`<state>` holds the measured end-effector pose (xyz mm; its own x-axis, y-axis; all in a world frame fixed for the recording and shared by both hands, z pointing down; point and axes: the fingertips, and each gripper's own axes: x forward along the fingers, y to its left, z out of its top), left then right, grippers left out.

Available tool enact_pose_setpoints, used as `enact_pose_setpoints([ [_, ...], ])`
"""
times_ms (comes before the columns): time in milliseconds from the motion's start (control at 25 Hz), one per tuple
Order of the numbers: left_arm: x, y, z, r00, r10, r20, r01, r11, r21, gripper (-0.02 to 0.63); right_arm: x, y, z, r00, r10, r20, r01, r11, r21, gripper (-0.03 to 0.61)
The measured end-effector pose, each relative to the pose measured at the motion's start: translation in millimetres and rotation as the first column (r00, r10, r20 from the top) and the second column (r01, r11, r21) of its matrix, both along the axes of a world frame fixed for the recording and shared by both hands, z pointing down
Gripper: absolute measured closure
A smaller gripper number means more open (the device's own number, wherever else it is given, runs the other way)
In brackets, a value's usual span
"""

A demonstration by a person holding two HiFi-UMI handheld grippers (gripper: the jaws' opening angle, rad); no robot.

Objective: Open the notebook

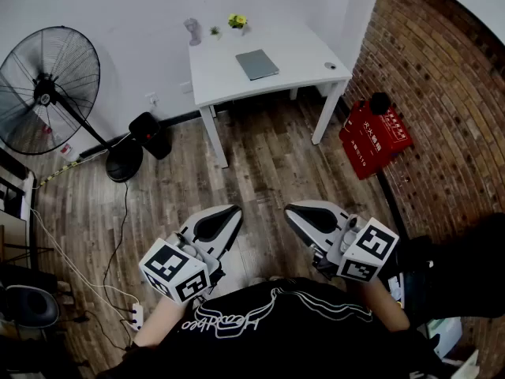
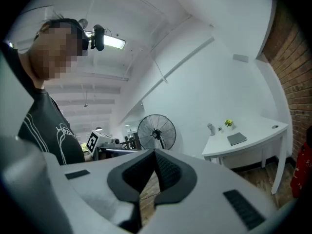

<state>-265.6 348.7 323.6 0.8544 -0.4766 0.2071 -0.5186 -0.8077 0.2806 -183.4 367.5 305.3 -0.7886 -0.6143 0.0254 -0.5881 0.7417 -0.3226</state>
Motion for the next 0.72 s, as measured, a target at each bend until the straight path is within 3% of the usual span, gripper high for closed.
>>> enact_pose_setpoints([
  [480, 35.3, -1.1, -9.1, 1.000, 0.027, 0.011, -0.027, 0.999, 0.033, 0.572, 41.2, -8.9, 0.4, 0.998, 0.068, -0.014, -0.068, 0.998, -0.002, 0.576],
  [720, 53.3, -14.2, -13.0, 0.998, -0.046, 0.032, 0.044, 0.997, 0.065, 0.569, 75.5, -2.3, -2.3, 0.994, 0.112, -0.003, -0.112, 0.994, 0.012, 0.577],
])
